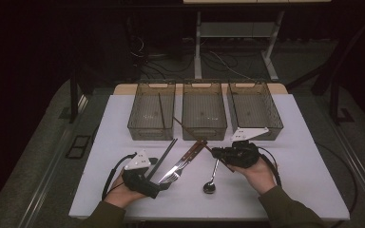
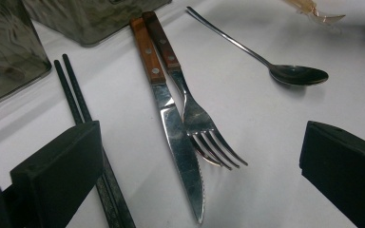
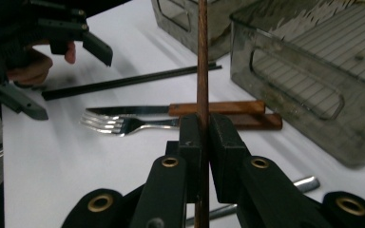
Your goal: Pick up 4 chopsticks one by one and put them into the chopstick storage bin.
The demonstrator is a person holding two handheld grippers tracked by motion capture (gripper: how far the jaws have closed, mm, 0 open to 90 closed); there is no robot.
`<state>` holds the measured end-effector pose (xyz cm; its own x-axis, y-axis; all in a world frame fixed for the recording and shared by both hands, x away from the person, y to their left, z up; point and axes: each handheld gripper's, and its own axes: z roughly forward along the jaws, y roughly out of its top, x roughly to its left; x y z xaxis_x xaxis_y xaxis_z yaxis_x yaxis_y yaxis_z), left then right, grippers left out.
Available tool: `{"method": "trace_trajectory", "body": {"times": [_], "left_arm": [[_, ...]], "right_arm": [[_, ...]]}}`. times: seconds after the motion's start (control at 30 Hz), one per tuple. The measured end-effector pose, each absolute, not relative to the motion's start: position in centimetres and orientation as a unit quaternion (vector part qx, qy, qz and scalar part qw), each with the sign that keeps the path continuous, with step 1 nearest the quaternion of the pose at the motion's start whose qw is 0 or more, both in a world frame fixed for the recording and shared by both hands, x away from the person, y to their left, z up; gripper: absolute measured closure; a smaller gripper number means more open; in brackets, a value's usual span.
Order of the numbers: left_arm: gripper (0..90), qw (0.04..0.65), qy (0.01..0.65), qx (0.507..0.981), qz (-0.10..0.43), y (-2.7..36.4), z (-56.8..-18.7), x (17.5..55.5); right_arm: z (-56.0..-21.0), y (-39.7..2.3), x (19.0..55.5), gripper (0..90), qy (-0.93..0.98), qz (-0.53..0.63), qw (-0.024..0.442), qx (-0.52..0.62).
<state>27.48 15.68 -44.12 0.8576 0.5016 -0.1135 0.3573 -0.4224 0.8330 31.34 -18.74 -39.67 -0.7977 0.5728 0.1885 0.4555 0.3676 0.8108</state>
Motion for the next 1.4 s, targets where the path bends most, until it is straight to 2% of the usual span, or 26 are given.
{"method": "trace_trajectory", "body": {"times": [0.67,1.4], "left_arm": [[0.2,0.474,0.254,0.839,0.081,15.8,-43.9,27.5],[0.3,0.479,0.257,0.836,0.076,15.8,-43.9,27.5]], "right_arm": [[-38.1,-15.0,35.2,83.3,0.799,0.504,0.069,0.321],[-34.7,-9.8,40.1,83.3,0.799,0.497,0.089,0.327]]}}
